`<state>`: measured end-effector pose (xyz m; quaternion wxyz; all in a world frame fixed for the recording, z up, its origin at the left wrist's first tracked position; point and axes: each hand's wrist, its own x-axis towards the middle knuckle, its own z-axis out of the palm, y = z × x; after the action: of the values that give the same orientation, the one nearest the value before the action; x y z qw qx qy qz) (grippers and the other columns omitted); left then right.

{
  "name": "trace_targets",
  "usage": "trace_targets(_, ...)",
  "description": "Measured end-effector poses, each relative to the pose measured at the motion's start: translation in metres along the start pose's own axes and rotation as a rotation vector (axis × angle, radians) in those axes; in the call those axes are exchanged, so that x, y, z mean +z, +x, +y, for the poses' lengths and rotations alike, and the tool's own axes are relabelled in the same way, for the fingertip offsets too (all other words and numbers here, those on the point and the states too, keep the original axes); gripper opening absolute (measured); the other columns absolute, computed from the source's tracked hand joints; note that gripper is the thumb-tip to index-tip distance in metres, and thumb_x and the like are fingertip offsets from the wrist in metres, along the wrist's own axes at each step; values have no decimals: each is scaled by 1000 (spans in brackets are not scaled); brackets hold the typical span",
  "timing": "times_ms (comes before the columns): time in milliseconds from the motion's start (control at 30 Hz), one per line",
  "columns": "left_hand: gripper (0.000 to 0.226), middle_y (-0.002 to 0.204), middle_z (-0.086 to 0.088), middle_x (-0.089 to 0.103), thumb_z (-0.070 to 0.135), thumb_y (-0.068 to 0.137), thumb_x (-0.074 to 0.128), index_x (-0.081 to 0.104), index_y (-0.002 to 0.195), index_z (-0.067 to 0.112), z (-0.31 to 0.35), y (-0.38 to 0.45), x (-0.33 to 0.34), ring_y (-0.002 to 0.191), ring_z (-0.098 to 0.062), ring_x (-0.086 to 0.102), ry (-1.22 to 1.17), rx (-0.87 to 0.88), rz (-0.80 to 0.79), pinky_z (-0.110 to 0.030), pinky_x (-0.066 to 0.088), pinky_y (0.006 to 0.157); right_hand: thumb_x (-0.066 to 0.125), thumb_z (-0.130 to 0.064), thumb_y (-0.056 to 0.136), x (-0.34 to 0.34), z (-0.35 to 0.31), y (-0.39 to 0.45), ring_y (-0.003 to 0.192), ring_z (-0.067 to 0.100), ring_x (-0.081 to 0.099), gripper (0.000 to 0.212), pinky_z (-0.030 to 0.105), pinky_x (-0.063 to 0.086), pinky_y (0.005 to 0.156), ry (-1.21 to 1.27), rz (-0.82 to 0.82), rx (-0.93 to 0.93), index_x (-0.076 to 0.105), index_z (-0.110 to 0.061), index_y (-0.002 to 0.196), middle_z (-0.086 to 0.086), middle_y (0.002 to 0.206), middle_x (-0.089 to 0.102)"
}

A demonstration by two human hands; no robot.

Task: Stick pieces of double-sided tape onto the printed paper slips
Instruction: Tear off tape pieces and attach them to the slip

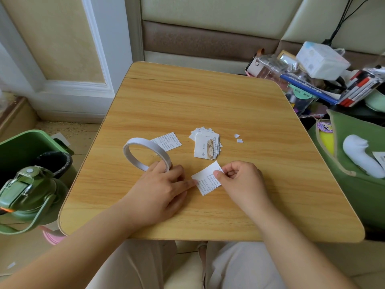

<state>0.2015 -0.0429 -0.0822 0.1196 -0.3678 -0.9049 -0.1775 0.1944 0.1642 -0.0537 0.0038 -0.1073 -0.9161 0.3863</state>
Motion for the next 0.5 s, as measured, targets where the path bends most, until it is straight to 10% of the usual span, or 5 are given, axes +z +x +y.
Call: trace_targets(500,35,85,2,58,27,88,45,70,112,23,-2,2,4,69,-26,47,12,-3,3,-41,46,63,71,-21,81,-4,5,1,60,2,53,10,19,44,60,-138,31,-70,67,-19,72,-11,64,61)
